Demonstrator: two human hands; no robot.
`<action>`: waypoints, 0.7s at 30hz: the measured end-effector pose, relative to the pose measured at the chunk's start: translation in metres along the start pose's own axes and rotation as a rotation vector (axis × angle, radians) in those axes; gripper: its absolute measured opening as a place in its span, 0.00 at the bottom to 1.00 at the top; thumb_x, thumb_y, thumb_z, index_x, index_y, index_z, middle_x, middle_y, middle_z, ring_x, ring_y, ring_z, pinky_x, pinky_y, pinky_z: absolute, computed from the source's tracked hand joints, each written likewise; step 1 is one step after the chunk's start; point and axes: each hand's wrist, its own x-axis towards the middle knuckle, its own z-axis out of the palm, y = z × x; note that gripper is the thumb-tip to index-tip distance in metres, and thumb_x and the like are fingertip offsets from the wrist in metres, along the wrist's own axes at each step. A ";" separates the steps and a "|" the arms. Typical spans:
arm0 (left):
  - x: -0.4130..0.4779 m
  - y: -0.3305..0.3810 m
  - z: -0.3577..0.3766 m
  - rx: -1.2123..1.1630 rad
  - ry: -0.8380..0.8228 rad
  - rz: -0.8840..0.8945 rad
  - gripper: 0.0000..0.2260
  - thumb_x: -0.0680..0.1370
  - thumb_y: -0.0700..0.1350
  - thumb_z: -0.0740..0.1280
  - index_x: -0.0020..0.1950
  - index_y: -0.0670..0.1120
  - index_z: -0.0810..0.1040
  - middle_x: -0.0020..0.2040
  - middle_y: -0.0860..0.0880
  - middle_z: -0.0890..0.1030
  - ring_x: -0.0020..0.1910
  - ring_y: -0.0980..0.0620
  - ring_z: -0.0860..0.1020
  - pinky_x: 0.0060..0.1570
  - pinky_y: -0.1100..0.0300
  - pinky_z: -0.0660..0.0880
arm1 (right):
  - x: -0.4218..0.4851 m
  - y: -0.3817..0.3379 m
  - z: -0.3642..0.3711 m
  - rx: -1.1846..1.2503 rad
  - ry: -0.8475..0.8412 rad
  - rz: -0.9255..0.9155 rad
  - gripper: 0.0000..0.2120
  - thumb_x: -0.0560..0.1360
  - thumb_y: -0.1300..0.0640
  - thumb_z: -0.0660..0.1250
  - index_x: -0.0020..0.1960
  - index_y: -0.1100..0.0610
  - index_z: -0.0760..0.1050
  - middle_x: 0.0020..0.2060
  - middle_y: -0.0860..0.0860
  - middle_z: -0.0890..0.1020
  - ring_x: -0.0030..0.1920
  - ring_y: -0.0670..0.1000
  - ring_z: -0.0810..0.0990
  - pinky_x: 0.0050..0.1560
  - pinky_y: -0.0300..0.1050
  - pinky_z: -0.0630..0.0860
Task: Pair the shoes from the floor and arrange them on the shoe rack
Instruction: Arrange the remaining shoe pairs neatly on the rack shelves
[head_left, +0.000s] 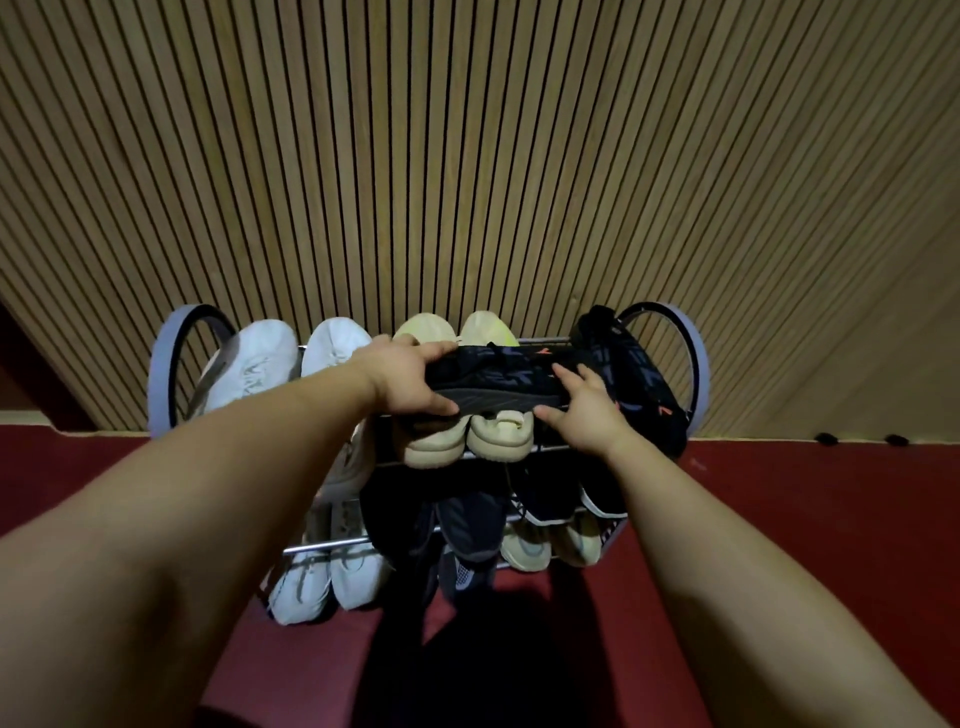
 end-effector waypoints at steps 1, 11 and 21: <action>-0.006 0.002 -0.002 0.010 0.072 0.013 0.38 0.71 0.66 0.65 0.76 0.60 0.52 0.67 0.43 0.68 0.65 0.42 0.66 0.64 0.52 0.66 | 0.001 0.001 -0.002 0.045 0.049 -0.005 0.32 0.76 0.50 0.66 0.76 0.53 0.57 0.75 0.56 0.54 0.74 0.56 0.58 0.72 0.47 0.56; -0.035 0.036 0.025 -0.332 0.243 -0.342 0.40 0.71 0.68 0.63 0.75 0.51 0.53 0.70 0.41 0.62 0.70 0.40 0.61 0.67 0.50 0.62 | -0.004 0.048 -0.018 -0.253 -0.045 0.332 0.42 0.73 0.34 0.61 0.77 0.46 0.44 0.77 0.57 0.44 0.75 0.63 0.46 0.73 0.58 0.51; -0.027 0.034 0.033 -0.226 0.097 0.124 0.35 0.75 0.64 0.61 0.75 0.63 0.44 0.78 0.53 0.46 0.76 0.48 0.40 0.74 0.51 0.44 | -0.002 0.057 -0.004 -0.313 0.053 0.403 0.22 0.81 0.45 0.53 0.74 0.39 0.54 0.77 0.55 0.41 0.73 0.67 0.49 0.69 0.63 0.55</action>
